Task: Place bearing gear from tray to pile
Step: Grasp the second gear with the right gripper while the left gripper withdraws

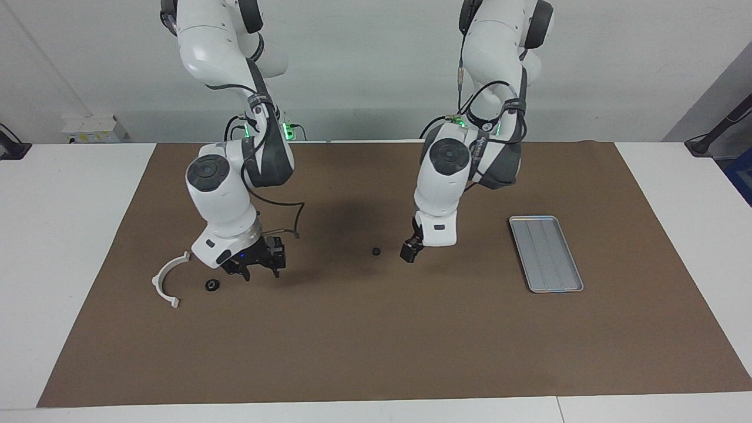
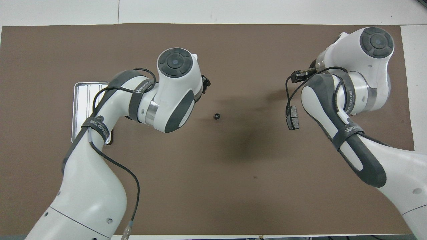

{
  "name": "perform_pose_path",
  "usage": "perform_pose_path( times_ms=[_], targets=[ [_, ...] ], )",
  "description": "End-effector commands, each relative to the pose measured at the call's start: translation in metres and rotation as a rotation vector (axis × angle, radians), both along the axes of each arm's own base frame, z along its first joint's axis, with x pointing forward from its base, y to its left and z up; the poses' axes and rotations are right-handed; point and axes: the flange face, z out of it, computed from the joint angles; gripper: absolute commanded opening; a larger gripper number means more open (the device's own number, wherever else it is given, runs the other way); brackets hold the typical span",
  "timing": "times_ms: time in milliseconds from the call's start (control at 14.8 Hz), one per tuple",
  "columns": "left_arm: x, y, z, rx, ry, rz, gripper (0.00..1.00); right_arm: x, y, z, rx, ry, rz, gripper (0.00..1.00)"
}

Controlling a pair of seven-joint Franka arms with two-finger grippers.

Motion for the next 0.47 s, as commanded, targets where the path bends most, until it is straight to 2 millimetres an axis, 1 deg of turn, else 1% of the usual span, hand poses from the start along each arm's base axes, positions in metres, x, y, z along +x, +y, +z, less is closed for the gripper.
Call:
perform_pose_path(
  times_ms=[0,67,135,202,270,337,404],
  targets=[
    [0.003,0.059,0.037,-0.003,0.021,-0.055,1.00,-0.012,0.057,0.013,-0.003,0.003,-0.093,0.72],
    [0.005,0.080,0.049,-0.004,0.031,-0.072,1.00,-0.014,0.072,0.020,0.003,-0.006,-0.107,0.72],
    [0.005,0.096,0.057,-0.004,0.044,-0.100,1.00,-0.017,0.085,0.025,0.005,-0.005,-0.118,0.71],
    [0.004,0.111,0.066,-0.007,0.054,-0.132,1.00,-0.023,0.105,0.029,0.005,0.001,-0.124,0.71],
    [0.005,0.128,0.074,-0.010,0.062,-0.156,1.00,-0.030,0.124,0.031,0.006,0.003,-0.135,0.71],
    [0.005,0.148,0.083,-0.014,0.070,-0.176,1.00,-0.035,0.139,0.034,0.009,0.005,-0.152,0.71],
    [0.004,0.165,0.090,-0.018,0.080,-0.198,1.00,-0.043,0.159,0.035,0.013,0.005,-0.155,0.71]
  ],
)
